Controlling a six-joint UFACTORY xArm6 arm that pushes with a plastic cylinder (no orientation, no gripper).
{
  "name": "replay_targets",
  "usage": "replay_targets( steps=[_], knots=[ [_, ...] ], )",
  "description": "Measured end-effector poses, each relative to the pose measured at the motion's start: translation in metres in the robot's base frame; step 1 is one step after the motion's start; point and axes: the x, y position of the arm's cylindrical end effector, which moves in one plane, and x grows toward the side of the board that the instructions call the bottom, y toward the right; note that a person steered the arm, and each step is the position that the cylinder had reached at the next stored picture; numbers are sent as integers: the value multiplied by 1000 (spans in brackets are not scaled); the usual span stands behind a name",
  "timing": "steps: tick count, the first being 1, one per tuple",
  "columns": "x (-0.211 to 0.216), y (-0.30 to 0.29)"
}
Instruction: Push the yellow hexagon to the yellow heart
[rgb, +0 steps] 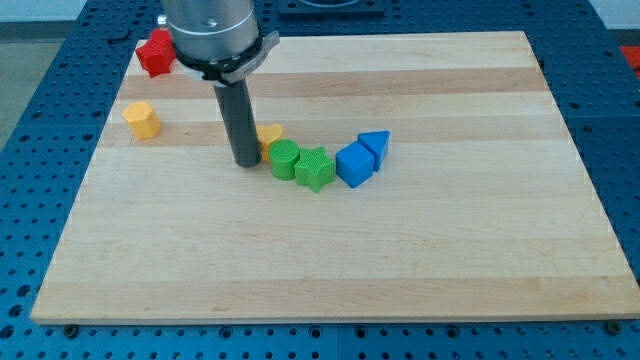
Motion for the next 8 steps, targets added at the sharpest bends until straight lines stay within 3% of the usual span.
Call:
replay_targets(
  steps=[5, 7, 8],
  knots=[
    [-45, -42],
    [26, -82],
    [24, -158]
  ],
)
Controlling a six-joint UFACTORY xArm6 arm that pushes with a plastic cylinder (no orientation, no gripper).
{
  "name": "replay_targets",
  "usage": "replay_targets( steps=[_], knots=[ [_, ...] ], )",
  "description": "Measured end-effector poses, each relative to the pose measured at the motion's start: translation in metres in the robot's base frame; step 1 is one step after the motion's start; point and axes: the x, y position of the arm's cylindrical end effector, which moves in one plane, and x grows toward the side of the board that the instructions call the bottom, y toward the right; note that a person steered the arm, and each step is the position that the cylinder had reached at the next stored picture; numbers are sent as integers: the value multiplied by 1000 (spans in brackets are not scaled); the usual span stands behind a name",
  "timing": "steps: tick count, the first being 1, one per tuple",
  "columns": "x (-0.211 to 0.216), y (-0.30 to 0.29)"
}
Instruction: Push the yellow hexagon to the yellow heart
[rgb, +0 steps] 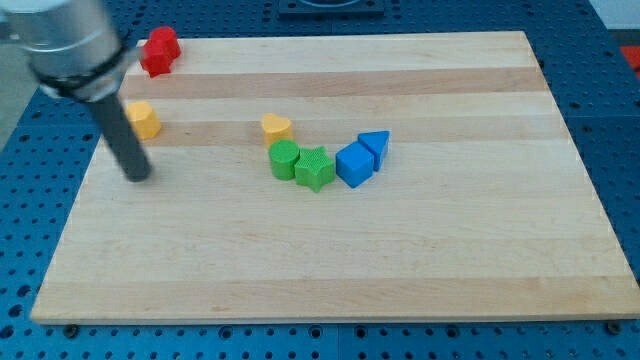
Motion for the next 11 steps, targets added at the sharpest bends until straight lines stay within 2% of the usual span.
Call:
replay_targets(
  steps=[1, 3, 4, 5, 6, 7, 8, 11],
  knots=[
    [-12, -43],
    [-82, 33],
    [-97, 67],
    [-94, 57],
    [-93, 15],
    [-116, -18],
    [-157, -6],
    [-152, 128]
  ],
)
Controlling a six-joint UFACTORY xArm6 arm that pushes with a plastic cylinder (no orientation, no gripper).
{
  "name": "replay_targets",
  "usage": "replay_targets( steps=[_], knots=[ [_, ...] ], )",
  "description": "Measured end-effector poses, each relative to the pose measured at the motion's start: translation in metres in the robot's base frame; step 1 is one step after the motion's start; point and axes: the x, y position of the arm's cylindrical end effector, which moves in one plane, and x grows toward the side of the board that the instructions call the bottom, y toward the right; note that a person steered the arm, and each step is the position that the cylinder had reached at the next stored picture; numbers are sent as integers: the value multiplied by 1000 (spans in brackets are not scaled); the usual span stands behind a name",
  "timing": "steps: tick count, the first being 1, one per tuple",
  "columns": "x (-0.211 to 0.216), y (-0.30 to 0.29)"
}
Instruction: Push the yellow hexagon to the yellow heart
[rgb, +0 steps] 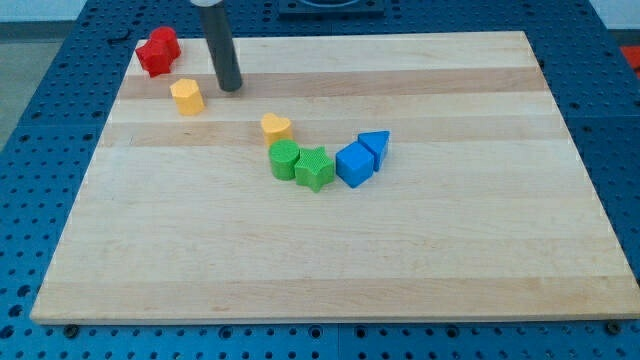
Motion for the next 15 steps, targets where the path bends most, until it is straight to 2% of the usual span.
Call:
replay_targets(
  steps=[1, 3, 5, 7, 8, 9, 10, 11, 12, 15],
  knots=[
    [-1, -3],
    [-17, -59],
    [-1, -109],
    [43, -89],
    [44, -49],
    [44, -33],
    [43, -69],
    [16, -78],
    [-11, -56],
    [-8, -15]
  ],
)
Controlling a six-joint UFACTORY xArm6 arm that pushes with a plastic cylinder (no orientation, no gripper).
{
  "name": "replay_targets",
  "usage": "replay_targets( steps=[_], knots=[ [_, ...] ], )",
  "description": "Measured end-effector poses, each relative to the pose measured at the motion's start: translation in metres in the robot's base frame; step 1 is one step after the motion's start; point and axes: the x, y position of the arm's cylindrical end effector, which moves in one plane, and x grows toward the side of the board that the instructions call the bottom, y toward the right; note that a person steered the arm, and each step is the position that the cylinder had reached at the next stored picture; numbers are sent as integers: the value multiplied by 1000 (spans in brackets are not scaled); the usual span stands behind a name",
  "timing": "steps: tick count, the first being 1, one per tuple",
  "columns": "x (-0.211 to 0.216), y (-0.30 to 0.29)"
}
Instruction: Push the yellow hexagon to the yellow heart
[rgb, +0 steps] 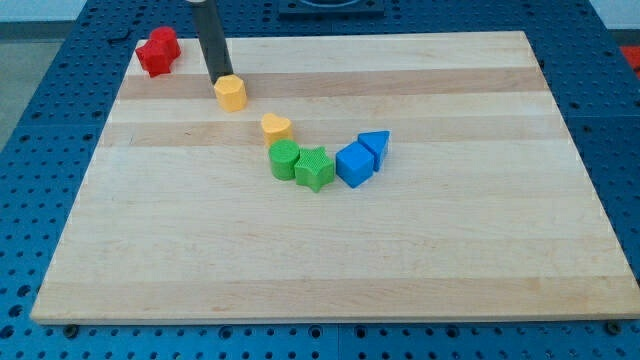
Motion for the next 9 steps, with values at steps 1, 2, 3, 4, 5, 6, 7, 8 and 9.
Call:
replay_targets(
  steps=[1, 2, 3, 4, 5, 6, 7, 8, 9],
  knots=[
    [11, 30],
    [23, 45],
    [18, 23],
    [-10, -3],
    [-15, -18],
    [-3, -16],
    [13, -8],
    [27, -7],
    [35, -7]
  ],
)
